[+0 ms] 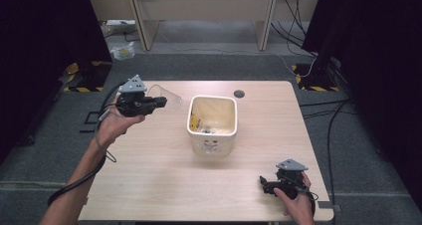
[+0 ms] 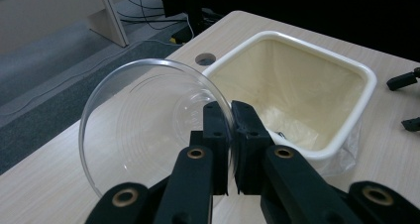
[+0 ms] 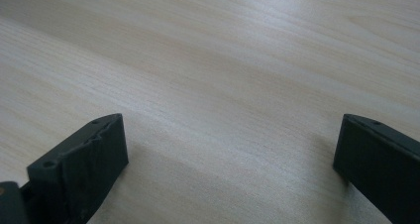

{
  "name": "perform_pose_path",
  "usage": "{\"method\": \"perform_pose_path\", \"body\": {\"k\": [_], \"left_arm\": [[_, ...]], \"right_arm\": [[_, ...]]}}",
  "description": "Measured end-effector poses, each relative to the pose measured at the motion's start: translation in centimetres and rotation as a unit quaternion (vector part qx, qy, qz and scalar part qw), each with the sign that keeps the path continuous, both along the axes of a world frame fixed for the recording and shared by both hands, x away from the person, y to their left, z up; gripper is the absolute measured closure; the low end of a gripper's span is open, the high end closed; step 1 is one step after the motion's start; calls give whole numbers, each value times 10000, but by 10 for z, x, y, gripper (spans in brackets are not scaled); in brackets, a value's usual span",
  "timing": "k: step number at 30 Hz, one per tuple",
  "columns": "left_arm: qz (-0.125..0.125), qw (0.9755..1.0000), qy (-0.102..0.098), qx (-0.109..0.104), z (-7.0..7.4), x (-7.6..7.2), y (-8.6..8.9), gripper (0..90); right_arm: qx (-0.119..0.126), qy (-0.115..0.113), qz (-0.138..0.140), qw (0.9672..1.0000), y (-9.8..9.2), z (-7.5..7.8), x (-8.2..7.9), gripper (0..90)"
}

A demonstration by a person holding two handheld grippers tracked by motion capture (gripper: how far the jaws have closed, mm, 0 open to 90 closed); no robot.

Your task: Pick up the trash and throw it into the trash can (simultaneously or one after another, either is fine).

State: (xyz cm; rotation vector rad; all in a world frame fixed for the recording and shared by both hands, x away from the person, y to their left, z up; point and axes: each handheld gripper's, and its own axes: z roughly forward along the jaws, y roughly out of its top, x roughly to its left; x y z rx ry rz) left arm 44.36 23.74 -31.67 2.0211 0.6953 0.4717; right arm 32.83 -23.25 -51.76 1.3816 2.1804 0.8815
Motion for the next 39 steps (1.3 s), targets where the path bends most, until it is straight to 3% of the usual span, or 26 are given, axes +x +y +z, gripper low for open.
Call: {"method": "perform_pose_path", "body": {"k": [22,39], "left_arm": [[-410,9991,-88,-116,12,-3,-39,851],[-757,9971,2,-39,4,-1,-77,851]], "right_arm": [[1,0,-4,10000,0,0,0,4],[5,0,-1,10000,0,0,0,4]]}}
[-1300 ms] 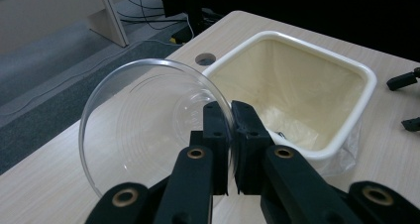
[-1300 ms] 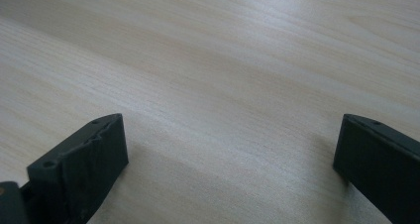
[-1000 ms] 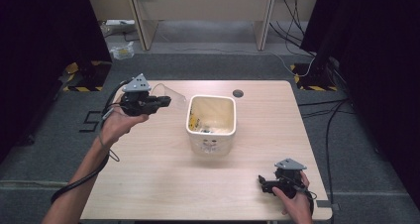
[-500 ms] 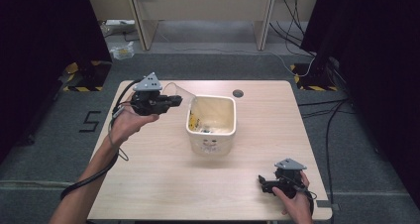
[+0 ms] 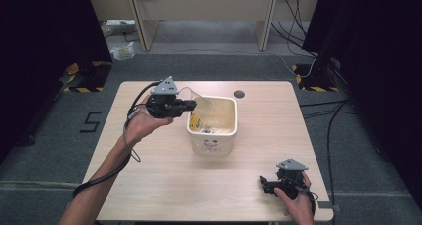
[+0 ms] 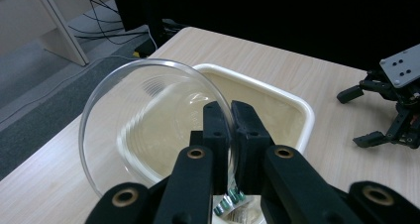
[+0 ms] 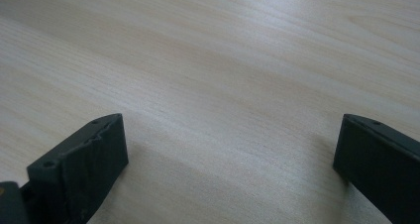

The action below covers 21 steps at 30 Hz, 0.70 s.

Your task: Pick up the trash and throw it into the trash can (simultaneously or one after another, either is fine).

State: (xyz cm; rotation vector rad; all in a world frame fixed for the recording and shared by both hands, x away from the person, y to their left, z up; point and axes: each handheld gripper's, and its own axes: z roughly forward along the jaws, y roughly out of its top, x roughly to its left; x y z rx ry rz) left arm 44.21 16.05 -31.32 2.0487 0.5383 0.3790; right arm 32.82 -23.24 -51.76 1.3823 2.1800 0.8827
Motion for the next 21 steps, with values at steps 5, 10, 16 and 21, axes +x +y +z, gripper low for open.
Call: {"method": "perform_pose_path", "body": {"k": [5,10,16,21], "left_arm": [[-44,10000,37,-2,-3,1,-6,851],[-102,9999,69,5,-5,1,-11,851],[-164,9998,111,-4,-10,3,-18,850],[-197,9997,159,12,-14,4,-24,850]], "right_arm": [[1,1,-1,10000,0,0,0,4],[-3,7,1,10000,0,0,0,4],[0,1,1,10000,0,0,0,4],[0,1,1,10000,0,0,0,4]]}}
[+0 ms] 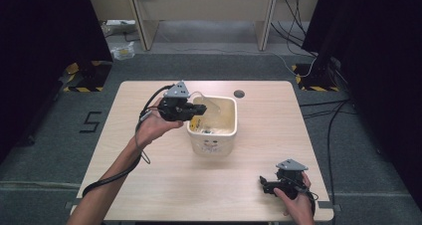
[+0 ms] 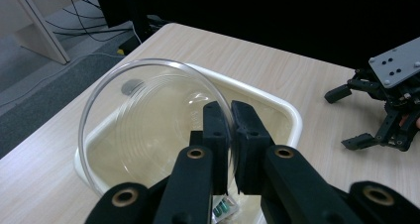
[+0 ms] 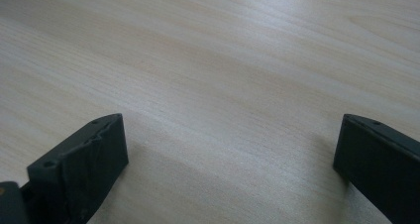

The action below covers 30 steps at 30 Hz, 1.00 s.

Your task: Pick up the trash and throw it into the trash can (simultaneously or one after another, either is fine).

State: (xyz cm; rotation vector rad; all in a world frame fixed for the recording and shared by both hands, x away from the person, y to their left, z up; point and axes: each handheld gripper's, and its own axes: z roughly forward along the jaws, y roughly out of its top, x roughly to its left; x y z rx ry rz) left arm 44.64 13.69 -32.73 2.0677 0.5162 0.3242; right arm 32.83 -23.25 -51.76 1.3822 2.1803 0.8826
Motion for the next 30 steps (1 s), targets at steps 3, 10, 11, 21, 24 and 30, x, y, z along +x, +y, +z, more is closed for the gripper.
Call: {"method": "perform_pose_path", "body": {"k": [3,10,11,21,24,30], "left_arm": [[-12,10000,31,5,-2,1,-3,850],[-29,9999,97,50,-7,5,-9,849],[-33,9999,104,54,-8,5,-9,848],[-69,9997,185,172,-19,9,-17,846],[-76,9996,209,180,-21,10,-19,846],[-101,9993,276,247,-28,11,-25,840]], "right_arm": [[2,1,-1,10000,0,0,0,4],[-2,7,0,10000,0,0,0,4],[1,-1,-1,10000,0,0,0,4],[0,5,1,10000,0,0,0,4],[-6,-1,2,10000,0,0,0,4],[3,-6,-1,10000,0,0,0,4]]}}
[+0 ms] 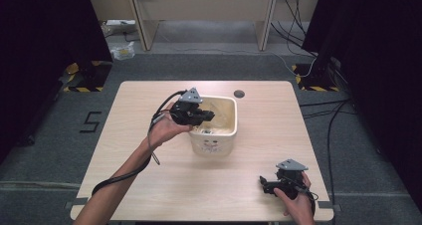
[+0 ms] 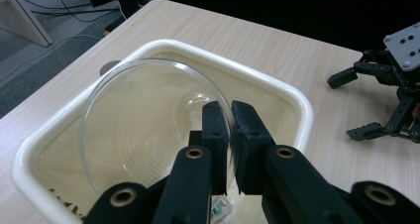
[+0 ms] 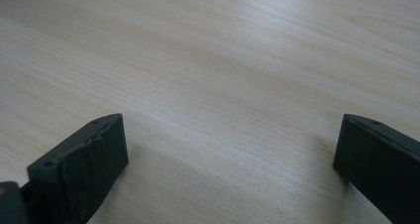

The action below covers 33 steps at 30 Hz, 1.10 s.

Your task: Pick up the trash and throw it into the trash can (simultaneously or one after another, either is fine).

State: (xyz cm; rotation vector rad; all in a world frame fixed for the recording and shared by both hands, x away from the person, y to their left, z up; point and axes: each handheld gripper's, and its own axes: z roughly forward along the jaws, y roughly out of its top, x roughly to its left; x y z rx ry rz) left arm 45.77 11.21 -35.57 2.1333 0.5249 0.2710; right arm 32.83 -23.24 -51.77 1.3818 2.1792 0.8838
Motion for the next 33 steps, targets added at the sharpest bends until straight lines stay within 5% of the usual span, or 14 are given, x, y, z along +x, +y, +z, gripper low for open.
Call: {"method": "perform_pose_path", "body": {"k": [3,14,33], "left_arm": [[-2,10000,29,24,-3,1,-2,806],[325,9993,-31,-177,1,2,2,384],[818,9953,5,-513,15,0,40,250]], "right_arm": [[-10,5,3,10000,0,0,0,4],[0,6,0,10000,0,0,0,4],[-8,4,3,10000,0,0,0,4]]}}
